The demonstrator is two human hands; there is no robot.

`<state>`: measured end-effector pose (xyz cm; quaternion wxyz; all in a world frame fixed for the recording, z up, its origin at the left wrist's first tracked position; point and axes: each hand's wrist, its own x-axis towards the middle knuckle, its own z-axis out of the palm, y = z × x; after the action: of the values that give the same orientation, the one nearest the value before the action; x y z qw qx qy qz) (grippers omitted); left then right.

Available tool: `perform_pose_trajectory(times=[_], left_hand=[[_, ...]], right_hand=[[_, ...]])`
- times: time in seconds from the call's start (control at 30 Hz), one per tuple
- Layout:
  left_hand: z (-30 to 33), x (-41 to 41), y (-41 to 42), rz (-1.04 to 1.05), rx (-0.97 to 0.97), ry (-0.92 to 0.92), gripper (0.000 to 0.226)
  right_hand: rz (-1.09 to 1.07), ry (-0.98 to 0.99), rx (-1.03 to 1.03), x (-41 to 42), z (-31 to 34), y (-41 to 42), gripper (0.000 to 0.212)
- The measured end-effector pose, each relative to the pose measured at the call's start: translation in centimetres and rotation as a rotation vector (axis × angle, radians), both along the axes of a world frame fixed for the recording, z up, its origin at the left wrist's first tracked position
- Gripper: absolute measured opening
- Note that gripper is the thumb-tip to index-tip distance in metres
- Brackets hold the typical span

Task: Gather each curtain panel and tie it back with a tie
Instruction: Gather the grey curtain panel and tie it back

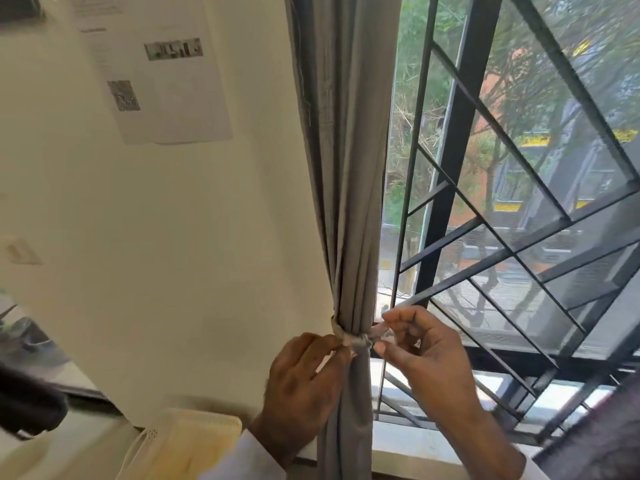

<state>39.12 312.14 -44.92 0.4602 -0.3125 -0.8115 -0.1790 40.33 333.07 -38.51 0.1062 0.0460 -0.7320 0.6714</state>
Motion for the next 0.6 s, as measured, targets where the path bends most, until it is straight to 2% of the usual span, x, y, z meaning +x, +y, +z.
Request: perform_pose_trajectory(times=[0.23,0.37,0.6], left_hand=[[-1.4,0.6,0.0,-0.028,-0.078,-0.068,0.02],[-1.1,0.7,-0.1,-0.072,-0.096,-0.052,0.019],[-1.3,-0.6,-2.1,-0.194,-0.114,-0.023,0.019]], right_hand=[[-0.054,0.167,0.163,0.4,-0.2,-0.3,0.032],[-0.05,0.165,0.123,0.1,1.0,-0.7,0.034],[-0.097,0.177,0.213,0.6,1.8,-3.5,0.029]])
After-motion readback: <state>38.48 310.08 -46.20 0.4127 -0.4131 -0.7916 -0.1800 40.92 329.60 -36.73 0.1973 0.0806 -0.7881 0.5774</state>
